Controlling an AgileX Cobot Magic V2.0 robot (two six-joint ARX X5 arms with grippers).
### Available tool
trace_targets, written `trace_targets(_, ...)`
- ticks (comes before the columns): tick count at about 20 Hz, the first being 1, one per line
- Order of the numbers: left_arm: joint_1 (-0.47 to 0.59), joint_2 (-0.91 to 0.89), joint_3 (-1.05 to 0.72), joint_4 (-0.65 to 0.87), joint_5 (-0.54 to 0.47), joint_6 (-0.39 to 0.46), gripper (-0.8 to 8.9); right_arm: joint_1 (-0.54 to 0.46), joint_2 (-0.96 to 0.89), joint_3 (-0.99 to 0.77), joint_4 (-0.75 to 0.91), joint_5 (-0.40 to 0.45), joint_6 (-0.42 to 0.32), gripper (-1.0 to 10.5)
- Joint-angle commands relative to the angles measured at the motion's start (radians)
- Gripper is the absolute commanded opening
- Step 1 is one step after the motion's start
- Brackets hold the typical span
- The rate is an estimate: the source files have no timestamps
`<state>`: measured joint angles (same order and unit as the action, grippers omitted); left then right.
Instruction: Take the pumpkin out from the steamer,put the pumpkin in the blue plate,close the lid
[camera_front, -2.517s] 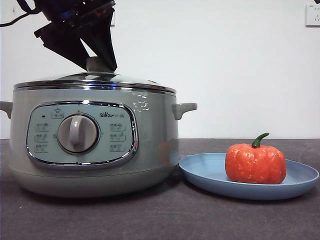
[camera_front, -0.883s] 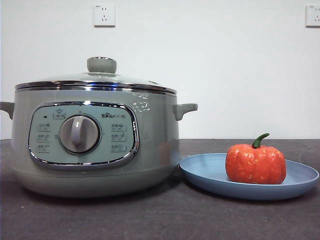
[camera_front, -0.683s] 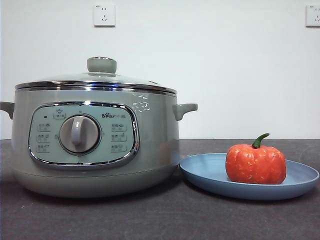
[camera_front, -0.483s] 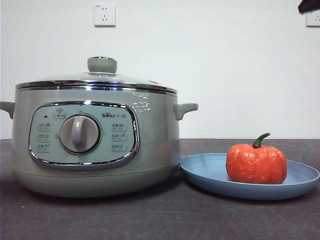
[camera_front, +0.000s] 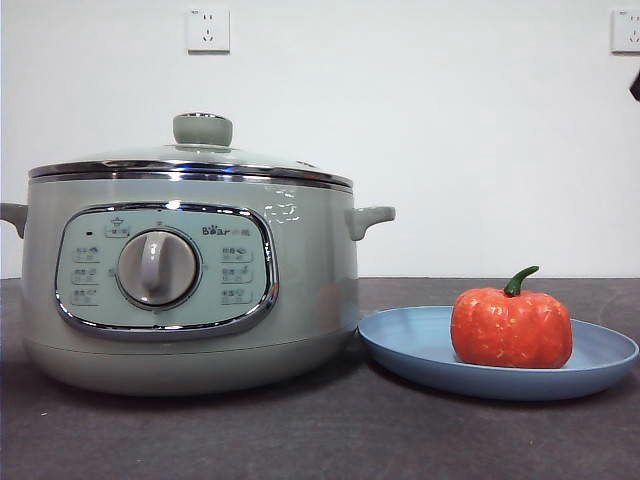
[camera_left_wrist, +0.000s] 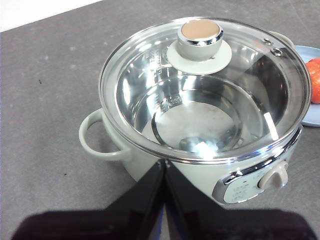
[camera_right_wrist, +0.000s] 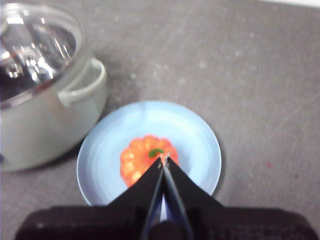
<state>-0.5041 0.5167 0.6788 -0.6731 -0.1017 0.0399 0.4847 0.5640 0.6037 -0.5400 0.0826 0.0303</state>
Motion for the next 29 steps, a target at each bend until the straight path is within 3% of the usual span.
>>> trace_targets(1, 0.0, -0.002, -0.005, 0.003, 0.0, -0.01, -0.03, 0.0, -0.002, -0.008, -0.023, 0.002, 0.002, 0.0)
trace_targets(3, -0.006, -0.015, -0.005, -0.005, 0.002, -0.011, -0.03, 0.0, -0.002, -0.008, -0.045, 0.003, 0.002, 0.0)
trace_targets(5, 0.025, -0.093, -0.005, -0.027, -0.031, 0.046, -0.03, 0.0, -0.002, -0.008, -0.05, 0.002, 0.002, 0.0)
trace_targets(7, 0.116, -0.192, -0.006, 0.008, -0.022, 0.049, -0.03, 0.0, -0.002, -0.008, -0.052, 0.003, 0.002, 0.0)
trace_targets(12, 0.412, -0.362, -0.122, 0.26, -0.016, 0.039, -0.03, 0.0, -0.002, -0.008, -0.053, 0.002, 0.002, 0.0)
trace_targets(15, 0.509, -0.397, -0.293, 0.323, 0.077, 0.039, -0.03, 0.0, -0.002, -0.008, -0.053, 0.002, 0.002, 0.0)
trace_targets(21, 0.534, -0.397, -0.616, 0.531, 0.108, 0.03, -0.03, 0.0, -0.002, -0.008, -0.054, 0.002, 0.002, 0.0)
trace_targets(29, 0.543, -0.515, -0.666, 0.467, 0.102, -0.011, -0.03, 0.0, -0.002, -0.008, -0.054, 0.002, 0.002, 0.0)
